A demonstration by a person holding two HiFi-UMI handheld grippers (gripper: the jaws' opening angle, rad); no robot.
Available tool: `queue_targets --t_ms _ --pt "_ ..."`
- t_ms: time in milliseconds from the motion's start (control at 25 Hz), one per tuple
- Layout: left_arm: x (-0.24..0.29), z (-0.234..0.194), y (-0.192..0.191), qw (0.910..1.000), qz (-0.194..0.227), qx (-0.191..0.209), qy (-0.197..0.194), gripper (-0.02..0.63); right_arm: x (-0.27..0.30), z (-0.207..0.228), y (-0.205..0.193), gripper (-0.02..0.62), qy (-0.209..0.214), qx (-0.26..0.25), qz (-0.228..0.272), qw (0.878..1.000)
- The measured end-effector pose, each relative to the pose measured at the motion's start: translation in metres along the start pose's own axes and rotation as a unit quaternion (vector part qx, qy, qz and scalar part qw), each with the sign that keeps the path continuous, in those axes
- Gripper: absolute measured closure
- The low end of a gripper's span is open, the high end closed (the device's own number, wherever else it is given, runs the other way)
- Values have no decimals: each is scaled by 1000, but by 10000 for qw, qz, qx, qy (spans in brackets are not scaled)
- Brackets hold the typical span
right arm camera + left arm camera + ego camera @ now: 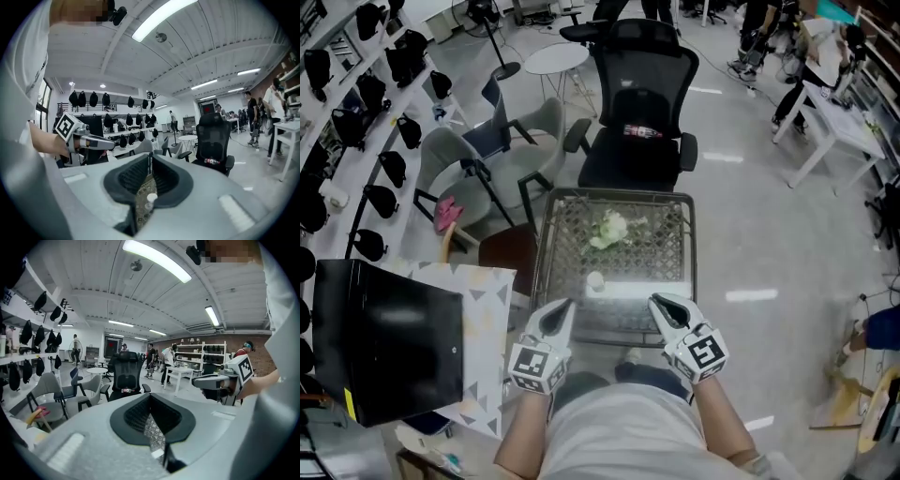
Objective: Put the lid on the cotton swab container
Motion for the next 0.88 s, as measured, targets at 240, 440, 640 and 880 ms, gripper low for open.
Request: queue_targets --t_ms 240,440,640,880 --pt "23 7 -4 9996 -224 42 146 597 3 29 -11 568 114 79 -74 9999" --pt "37 6 -15 9989 -415 -45 219 597 9 40 -26 568 202 142 -219 9995" --pt "48 4 -26 9981 -562 -125 197 597 21 42 -44 568 323 199 -475 9982" --pt "59 -15 -39 9969 -701 -216 276 597 49 37 -70 568 507 234 -809 9952"
Point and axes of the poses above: the fingertips, and each gripper's own axes: x forward along the fingers, z to its right, y out of its top, the point moved 3 cm from there along -x, backward along the fingers, and after that the axes turned 6 degrees about -z, right-handed, at the moved point
